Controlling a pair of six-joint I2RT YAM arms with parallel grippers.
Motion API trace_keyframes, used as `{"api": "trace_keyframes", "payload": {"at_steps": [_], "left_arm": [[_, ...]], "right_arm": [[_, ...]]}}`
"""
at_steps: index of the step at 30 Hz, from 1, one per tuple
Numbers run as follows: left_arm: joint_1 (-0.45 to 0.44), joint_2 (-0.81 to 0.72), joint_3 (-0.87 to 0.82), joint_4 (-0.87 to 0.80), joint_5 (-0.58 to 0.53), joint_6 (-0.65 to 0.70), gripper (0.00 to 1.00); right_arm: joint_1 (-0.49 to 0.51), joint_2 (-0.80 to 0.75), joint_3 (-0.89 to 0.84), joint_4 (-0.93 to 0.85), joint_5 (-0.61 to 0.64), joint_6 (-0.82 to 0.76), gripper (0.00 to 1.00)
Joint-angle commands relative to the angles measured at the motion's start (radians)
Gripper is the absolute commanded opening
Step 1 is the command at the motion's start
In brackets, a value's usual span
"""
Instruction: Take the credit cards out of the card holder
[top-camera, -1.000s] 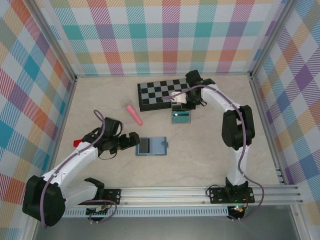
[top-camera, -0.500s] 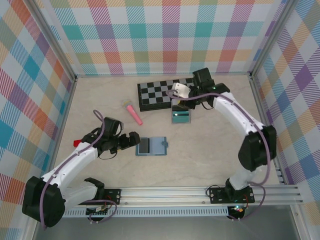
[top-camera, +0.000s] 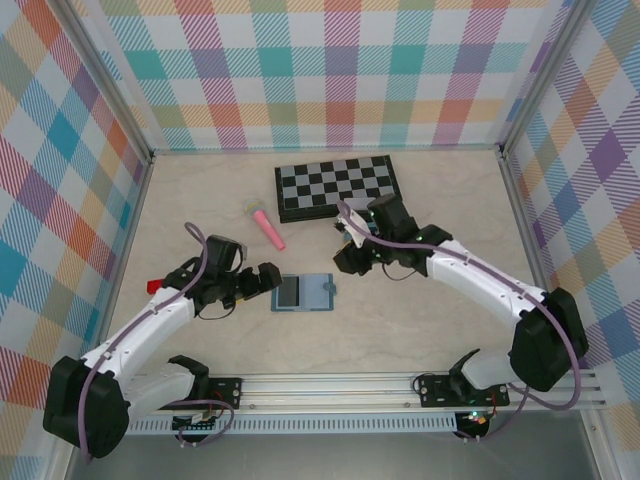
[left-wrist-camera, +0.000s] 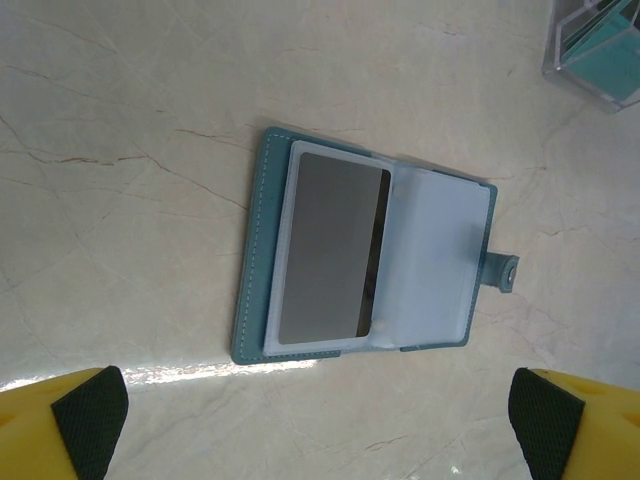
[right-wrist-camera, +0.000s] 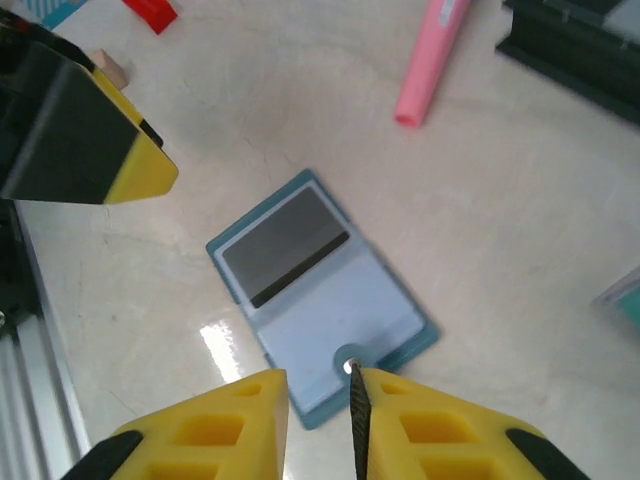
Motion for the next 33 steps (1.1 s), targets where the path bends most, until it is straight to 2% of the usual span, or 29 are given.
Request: {"api": "trace_keyframes", "payload": {"at_steps": [1, 4, 6, 8, 13, 17, 21, 27, 29, 33], "left_arm": [[0.016, -0.022, -0.024, 0.036, 0.031, -0.036, 1.00], [0.015, -0.019, -0.032, 0.042, 0.041, -0.040, 1.00], [0.015, -0.009, -0.032, 0.046, 0.049, -0.040, 1.00], [0.015, 0.005, -0.030, 0.042, 0.048, -0.040, 1.00], [0.015, 0.041, -0.018, 0.030, 0.013, -0.047, 1.00], [0.015, 0.088, -0.015, 0.058, -0.013, -0.072, 1.00], [0.011, 0.160, -0.010, 0.165, 0.081, -0.064, 0.93], [0.005, 0.266, 0.052, 0.159, 0.079, -0.036, 0.73], [0.003, 0.293, 0.065, 0.155, 0.087, -0.035, 0.63], [0.002, 0.330, 0.090, 0.167, 0.121, -0.040, 0.48]], "right_arm": [[0.046, -0.020, -0.063, 0.092, 0.108, 0.284, 0.24], [0.082, 0.004, -0.078, 0.080, 0.210, 0.479, 0.24], [0.098, 0.020, -0.102, 0.121, 0.198, 0.564, 0.25], [0.123, 0.032, -0.129, 0.167, 0.208, 0.639, 0.32], [0.144, 0.107, -0.065, 0.098, 0.227, 0.638, 0.41], [0.156, 0.189, -0.027, 0.134, 0.130, 0.671, 0.41], [0.167, 0.296, 0.016, 0.209, 0.022, 0.732, 0.38], [0.167, 0.396, 0.051, 0.319, -0.038, 0.865, 0.28], [0.169, 0.427, 0.074, 0.309, -0.034, 0.894, 0.25], [0.169, 0.469, 0.105, 0.291, -0.049, 0.900, 0.23]]}}
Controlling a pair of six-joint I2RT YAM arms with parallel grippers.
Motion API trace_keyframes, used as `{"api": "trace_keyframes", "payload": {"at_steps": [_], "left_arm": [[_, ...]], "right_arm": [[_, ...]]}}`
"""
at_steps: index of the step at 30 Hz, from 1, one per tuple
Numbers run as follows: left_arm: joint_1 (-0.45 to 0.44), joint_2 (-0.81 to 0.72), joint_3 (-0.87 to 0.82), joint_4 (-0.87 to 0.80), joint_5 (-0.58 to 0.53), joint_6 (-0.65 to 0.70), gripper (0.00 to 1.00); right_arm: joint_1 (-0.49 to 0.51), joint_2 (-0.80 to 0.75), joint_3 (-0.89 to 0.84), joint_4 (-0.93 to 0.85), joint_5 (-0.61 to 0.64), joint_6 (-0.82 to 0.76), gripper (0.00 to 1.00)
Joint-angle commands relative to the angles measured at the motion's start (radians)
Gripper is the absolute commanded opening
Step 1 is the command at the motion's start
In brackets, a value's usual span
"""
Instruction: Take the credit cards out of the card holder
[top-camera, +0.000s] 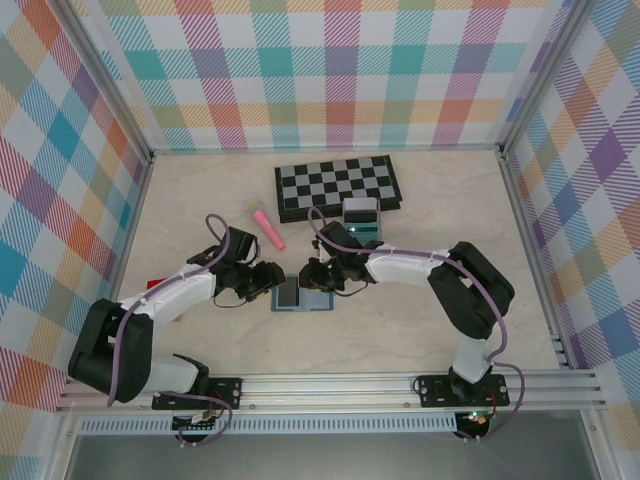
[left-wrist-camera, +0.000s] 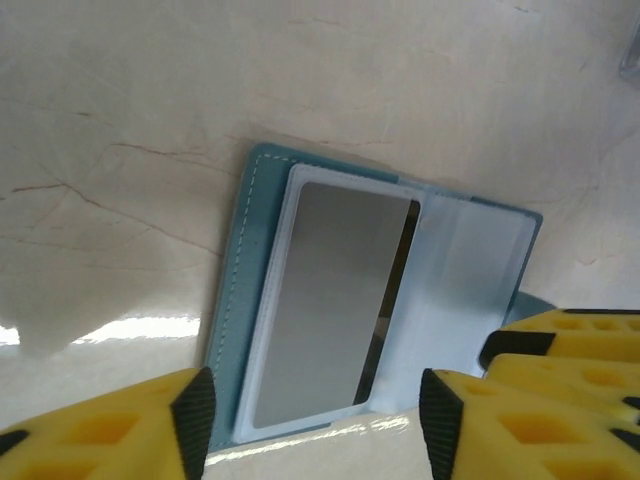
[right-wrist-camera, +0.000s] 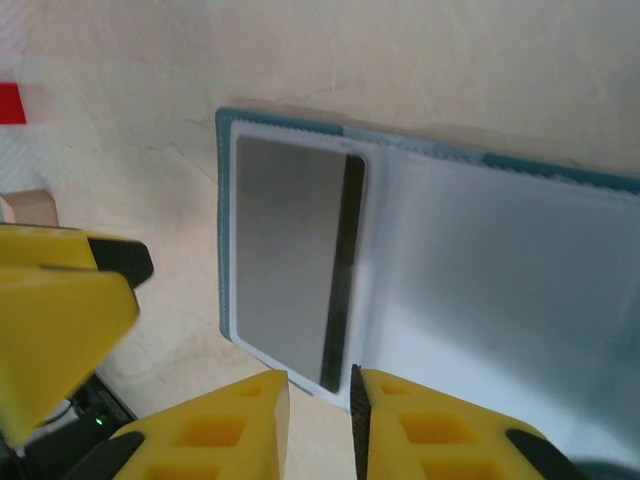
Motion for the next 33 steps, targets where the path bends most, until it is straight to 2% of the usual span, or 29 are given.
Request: {"api": "trace_keyframes", "payload": {"at_steps": [1, 5, 13, 33], "left_arm": [[0.003, 0.031, 0.043, 0.027, 0.053, 0.006, 0.45], [-0.002, 0.079, 0.060, 0.023, 0.052, 0.004, 0.40], [-0.003, 0.162, 0.048, 0.046, 0.028, -0.017, 0.28], [-0.005, 0.202, -0.033, 0.075, -0.009, -0.067, 0.21]], "right_arm": [[0.009, 0.034, 0.050, 0.007, -0.048, 0.033, 0.23], [0.010, 0.073, 0.067, -0.040, -0.038, 0.023, 0.22], [0.009, 0.115, 0.069, -0.021, -0.061, 0.044, 0.21], [0.010, 0.153, 0.069, 0.010, -0.119, 0.043, 0.18]]}}
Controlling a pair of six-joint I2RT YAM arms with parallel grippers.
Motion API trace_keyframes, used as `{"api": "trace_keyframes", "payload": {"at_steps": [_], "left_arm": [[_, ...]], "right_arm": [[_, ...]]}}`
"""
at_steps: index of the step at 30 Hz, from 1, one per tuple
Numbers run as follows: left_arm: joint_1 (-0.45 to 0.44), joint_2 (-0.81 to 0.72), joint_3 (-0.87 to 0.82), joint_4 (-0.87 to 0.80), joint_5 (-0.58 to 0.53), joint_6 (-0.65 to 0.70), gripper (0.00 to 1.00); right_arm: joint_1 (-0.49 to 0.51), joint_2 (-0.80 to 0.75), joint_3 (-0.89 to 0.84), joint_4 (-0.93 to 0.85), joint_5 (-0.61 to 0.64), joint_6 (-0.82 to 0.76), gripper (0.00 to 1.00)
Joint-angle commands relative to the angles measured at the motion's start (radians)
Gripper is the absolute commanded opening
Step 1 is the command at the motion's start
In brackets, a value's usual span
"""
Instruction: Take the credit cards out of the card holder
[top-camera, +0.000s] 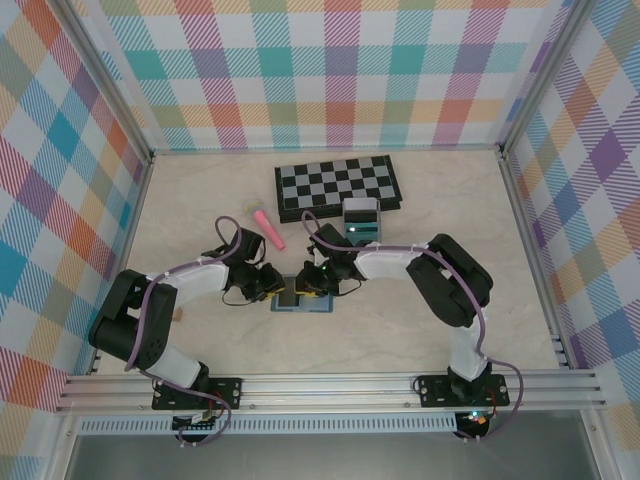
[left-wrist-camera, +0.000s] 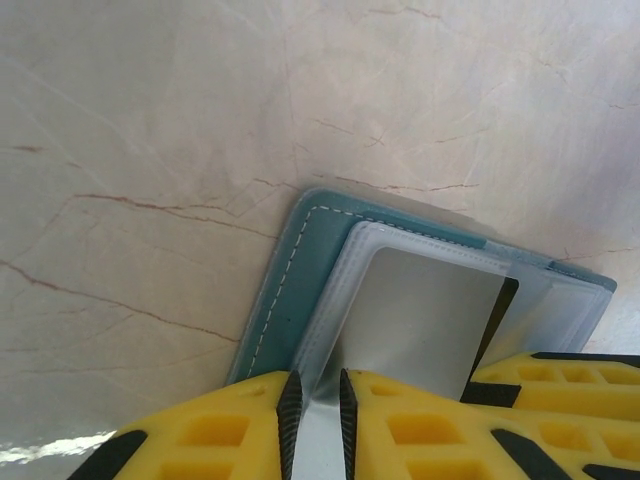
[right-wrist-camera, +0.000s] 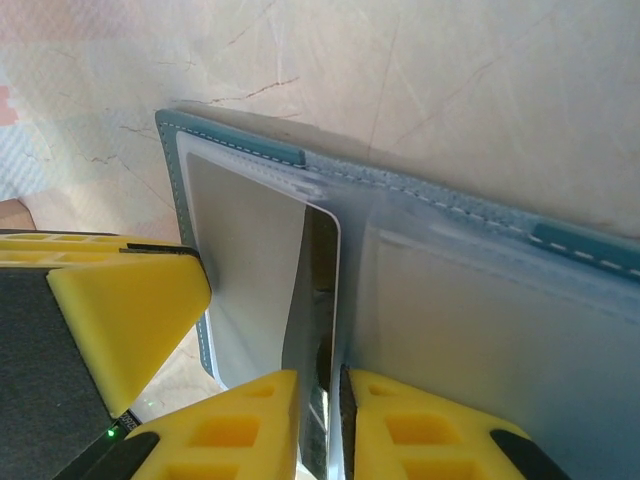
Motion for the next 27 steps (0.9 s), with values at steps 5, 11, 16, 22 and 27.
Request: {"api": "trace_keyframes", "payload": {"at_steps": [5, 11, 16, 22, 27], "left_arm": [[-0.003, 0.020, -0.034, -0.023, -0.027, -0.006, 0.21], [-0.003, 0.005, -0.032, -0.040, -0.044, -0.005, 0.23], [-0.003, -0.006, -0.031, -0.038, -0.043, -0.006, 0.30], [-0.003, -0.034, -0.031, -0.037, -0.044, -0.008, 0.31], [-0.003, -0.099, -0.026, -0.051, -0.035, -0.033, 0.29]], "right_arm": [[0.008, 0.020, 0.013, 0.007, -0.034, 0.010, 0.17], [0.009, 0.003, 0.003, 0.007, -0.029, -0.001, 0.10], [0.004, -0.026, -0.030, 0.000, -0.024, -0.027, 0.03], [0.001, -0.056, -0.078, 0.013, -0.031, -0.053, 0.00], [0.001, -0.065, -0.068, -0.013, -0.059, -0.079, 0.00]]}}
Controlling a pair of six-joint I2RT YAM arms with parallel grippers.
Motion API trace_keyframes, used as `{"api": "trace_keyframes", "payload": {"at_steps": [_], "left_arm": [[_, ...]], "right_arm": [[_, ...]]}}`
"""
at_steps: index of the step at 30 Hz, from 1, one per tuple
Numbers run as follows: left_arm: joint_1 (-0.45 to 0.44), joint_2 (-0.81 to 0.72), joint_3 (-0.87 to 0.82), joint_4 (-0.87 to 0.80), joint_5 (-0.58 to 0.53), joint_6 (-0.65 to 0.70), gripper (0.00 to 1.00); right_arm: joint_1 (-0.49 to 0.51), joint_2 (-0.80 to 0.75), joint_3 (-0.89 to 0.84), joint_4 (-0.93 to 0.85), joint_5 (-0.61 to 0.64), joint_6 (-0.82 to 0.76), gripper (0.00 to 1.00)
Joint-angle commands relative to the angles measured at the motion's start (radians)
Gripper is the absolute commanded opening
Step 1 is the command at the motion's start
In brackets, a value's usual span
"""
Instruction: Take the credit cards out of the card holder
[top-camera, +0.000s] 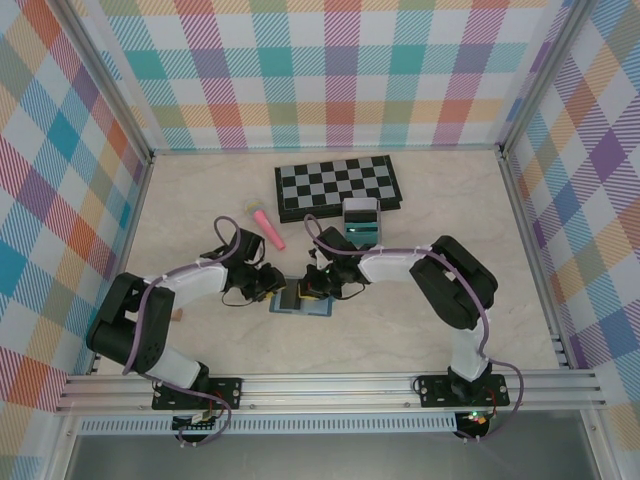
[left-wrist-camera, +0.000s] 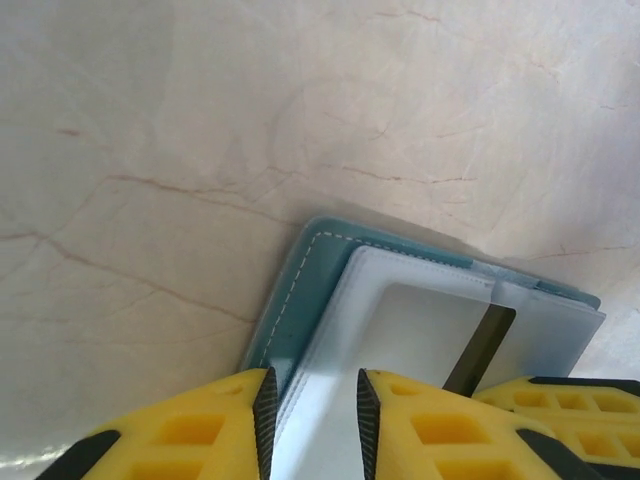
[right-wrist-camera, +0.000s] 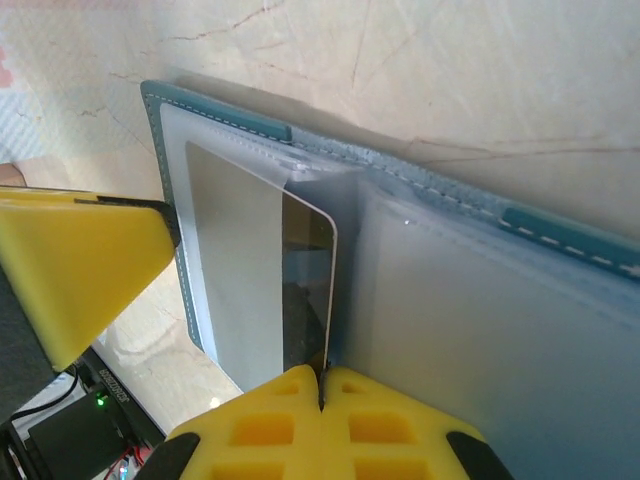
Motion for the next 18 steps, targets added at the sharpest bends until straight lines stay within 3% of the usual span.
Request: {"api": "trace_keyframes", "payload": {"at_steps": [1, 7, 18], "left_arm": [[-0.002, -0.063, -0.007, -0.039, -0.012, -0.025, 0.28], [-0.004, -0.140, -0.045, 0.032, 0.025, -0.063, 0.25], [-0.028, -0.026, -0.067, 0.088, 0.070, -0.077, 0.17]], "right_arm": [[0.002, -0.028, 0.000, -0.042, -0.039, -0.047, 0.00], [0.003, -0.030, -0.001, -0.048, -0.071, -0.082, 0.00], [0.002, 0.000, -0.002, 0.001, -0.117, -0.082, 0.00]]}}
